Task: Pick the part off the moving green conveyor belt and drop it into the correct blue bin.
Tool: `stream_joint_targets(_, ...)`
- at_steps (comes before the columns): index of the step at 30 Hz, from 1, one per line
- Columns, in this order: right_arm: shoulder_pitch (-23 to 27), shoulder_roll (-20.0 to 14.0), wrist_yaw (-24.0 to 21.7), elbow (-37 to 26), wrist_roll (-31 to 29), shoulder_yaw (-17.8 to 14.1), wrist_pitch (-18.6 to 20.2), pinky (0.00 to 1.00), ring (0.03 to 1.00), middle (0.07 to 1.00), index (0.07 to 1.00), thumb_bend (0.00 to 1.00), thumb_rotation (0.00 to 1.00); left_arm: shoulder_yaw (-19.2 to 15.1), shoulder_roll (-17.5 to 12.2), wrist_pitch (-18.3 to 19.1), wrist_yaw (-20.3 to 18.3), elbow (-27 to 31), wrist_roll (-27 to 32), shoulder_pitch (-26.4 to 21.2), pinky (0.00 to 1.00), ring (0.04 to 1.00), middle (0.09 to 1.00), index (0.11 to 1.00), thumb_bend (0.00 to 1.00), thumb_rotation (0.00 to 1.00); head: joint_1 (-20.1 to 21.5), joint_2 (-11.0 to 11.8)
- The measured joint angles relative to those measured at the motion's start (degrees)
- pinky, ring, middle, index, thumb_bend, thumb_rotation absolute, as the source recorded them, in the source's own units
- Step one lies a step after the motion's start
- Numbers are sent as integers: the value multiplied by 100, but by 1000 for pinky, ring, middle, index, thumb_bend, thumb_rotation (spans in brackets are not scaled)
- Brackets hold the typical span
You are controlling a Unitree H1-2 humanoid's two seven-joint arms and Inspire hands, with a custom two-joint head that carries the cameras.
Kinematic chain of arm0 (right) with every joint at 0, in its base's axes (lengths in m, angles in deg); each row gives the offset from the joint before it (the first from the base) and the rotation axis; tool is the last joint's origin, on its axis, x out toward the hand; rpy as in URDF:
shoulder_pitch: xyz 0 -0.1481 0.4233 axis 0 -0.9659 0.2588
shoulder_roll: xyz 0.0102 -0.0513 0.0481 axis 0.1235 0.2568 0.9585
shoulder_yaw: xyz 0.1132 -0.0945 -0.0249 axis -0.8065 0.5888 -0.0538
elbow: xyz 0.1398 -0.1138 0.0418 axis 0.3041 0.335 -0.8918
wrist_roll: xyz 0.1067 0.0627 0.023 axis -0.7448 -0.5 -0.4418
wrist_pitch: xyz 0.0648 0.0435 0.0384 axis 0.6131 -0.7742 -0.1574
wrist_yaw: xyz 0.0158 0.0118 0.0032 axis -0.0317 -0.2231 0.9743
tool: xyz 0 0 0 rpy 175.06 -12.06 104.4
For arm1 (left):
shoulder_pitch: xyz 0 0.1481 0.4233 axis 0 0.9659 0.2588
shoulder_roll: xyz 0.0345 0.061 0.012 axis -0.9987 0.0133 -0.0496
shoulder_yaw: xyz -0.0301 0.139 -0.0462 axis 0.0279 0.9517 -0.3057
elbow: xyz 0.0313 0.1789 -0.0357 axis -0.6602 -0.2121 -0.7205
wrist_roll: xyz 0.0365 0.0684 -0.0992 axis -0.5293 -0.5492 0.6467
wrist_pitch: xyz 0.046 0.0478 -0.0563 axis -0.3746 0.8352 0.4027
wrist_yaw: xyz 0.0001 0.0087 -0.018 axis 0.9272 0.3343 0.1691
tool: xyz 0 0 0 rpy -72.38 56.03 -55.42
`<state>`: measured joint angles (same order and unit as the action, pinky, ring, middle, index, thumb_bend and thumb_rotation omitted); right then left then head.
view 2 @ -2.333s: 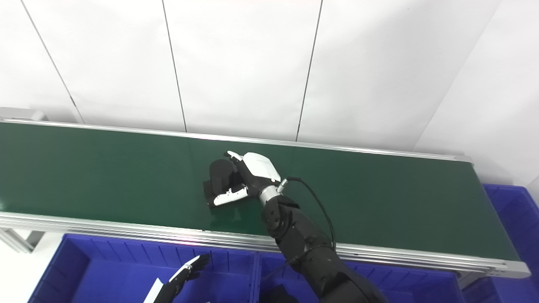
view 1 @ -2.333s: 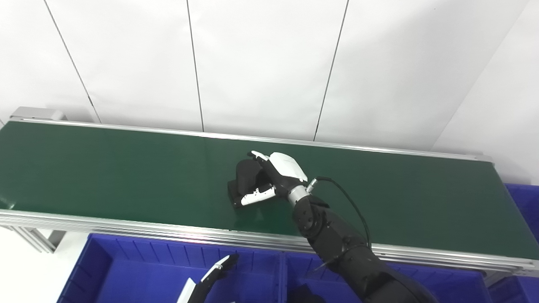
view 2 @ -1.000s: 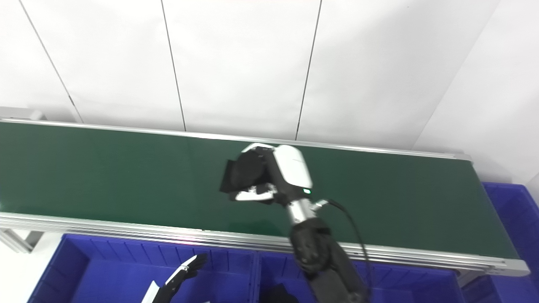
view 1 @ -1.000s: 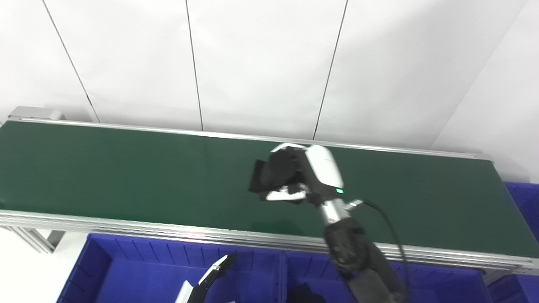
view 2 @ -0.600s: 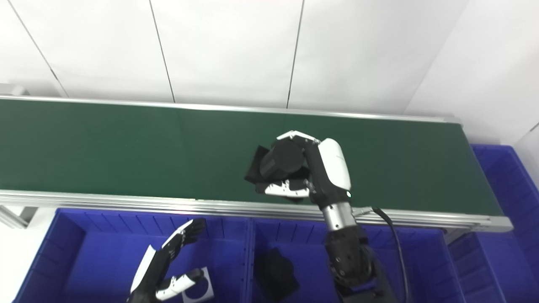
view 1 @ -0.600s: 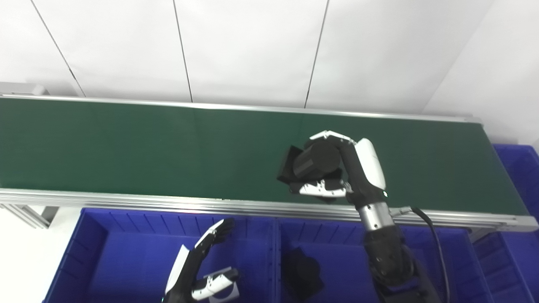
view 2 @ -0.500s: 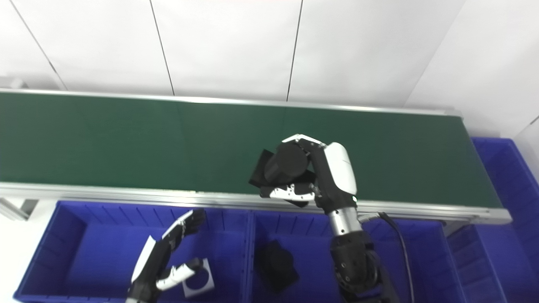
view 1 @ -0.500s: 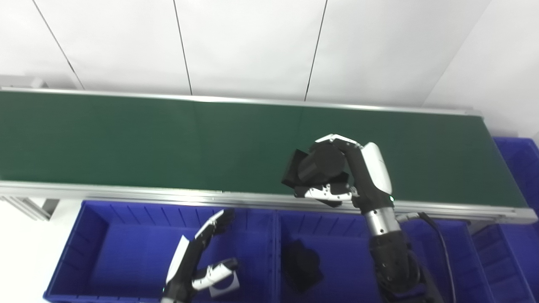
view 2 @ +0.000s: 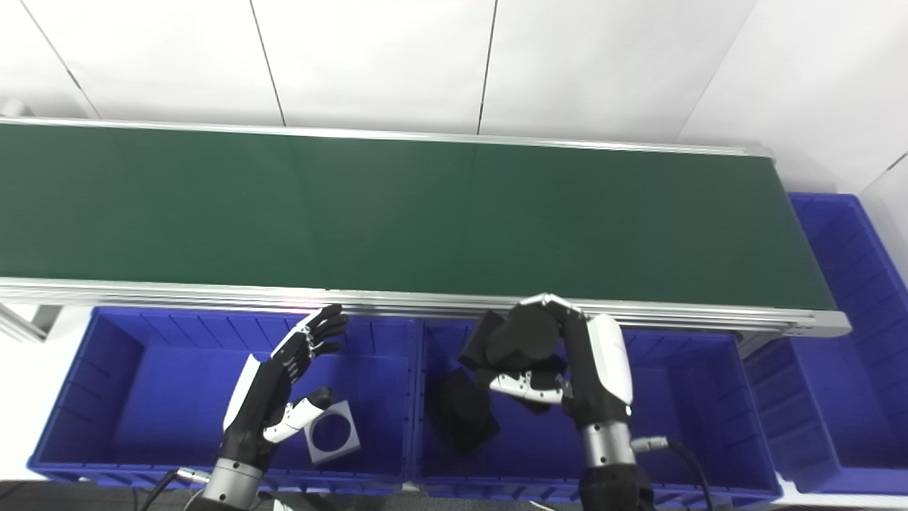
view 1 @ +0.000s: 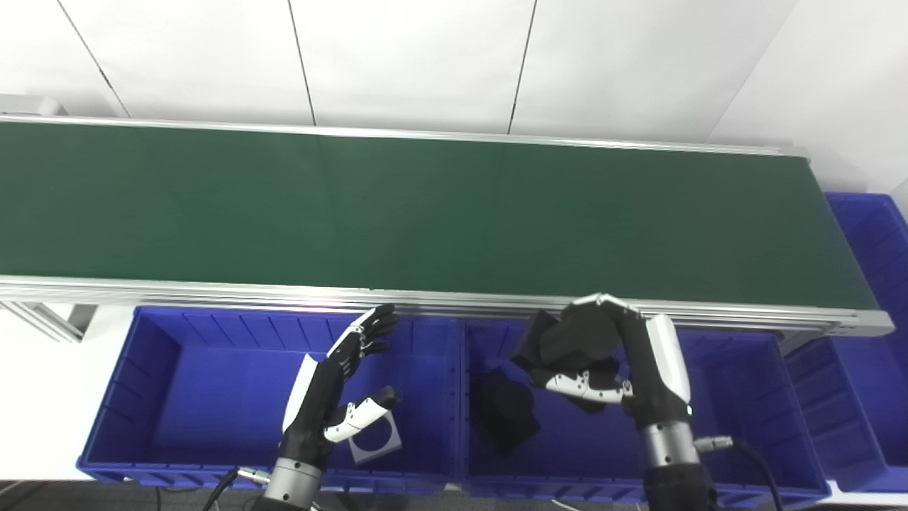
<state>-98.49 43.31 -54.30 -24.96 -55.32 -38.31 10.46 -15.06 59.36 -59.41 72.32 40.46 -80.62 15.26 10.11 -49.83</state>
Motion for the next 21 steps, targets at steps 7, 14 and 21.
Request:
stream_joint_targets(7,-110,71,307,619,74,-105,-17,472,513,470,519,521,0,-284,11,0,-307,8,46,31,784,826,849,847,689,714,158,26)
stream_joint_targets(14,-21,158,321,857,224,-180,372,608,665,666,501,511,112,-622,189,0,-681,51,164,79,801,833,849,846,693,704,220,61)
stream_joint_targets(21,72,123,-394,741,457,-18,1617,879,910,935,963,729,360,-876,265,0,-929,113,163,145,802,832,848,848,691,693,229,97)
